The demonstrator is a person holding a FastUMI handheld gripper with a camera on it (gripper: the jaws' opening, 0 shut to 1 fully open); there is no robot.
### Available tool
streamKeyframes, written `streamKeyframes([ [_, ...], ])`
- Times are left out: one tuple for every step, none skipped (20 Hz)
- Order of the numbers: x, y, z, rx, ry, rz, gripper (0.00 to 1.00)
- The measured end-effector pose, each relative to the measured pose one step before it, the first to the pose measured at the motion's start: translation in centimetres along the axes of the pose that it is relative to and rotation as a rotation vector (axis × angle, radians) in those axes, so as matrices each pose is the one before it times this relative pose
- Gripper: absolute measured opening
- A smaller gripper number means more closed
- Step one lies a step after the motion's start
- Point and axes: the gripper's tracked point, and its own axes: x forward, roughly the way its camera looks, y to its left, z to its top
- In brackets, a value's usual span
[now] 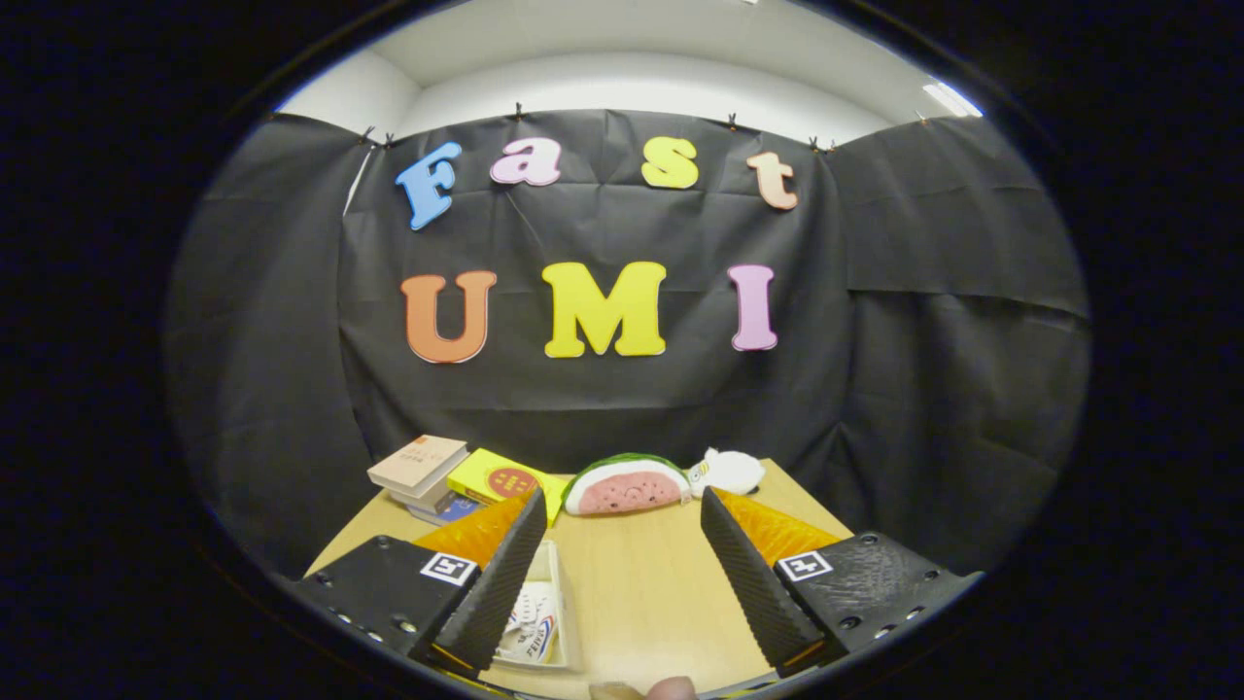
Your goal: Open the storage box then place both shoes into the box .Put the left shoe in first, then the right shoe, with the right side of both shoes facing outward in a uniform manner.
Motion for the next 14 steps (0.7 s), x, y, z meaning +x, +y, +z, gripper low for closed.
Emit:
streamKeyframes([
  [-0.307,0.321,0.519,-0.00041,-0.00969,0.00015,0.96],
  [-0.200,0.136,0.556,0.00271,-0.00874,-0.00152,0.96],
  [-0.248,0.181,0.320,0.00712,-0.00534,0.00079,0.96],
  [0.040,0.191,0.084,0.00910,-0.00266,0.00015,0.96],
  [-0.122,0.115,-0.146,0.01079,0.00329,0.00021,0.96],
  [-0.015,0.066,-0.197,0.00787,0.00358,-0.00023,0.96],
  [-0.024,-0.112,-0.308,0.00258,0.00810,-0.00340,0.96],
  [0.139,-0.020,-0.340,0.00106,0.00998,-0.00103,0.96],
  [0.041,0.002,-0.082,0.00204,0.00593,-0.00151,0.96],
  [-0.112,-0.053,0.205,0.00537,-0.00022,-0.00036,0.96],
  [-0.084,-0.082,0.140,0.00283,-0.00179,-0.00202,0.96],
  [0.181,0.065,0.012,0.00082,-0.00036,-0.00235,0.96],
  [0.026,-0.025,-0.017,-0.00015,0.00001,-0.00035,0.96],
  [-0.017,0.105,-0.030,-0.00196,0.00210,-0.00004,0.96],
])
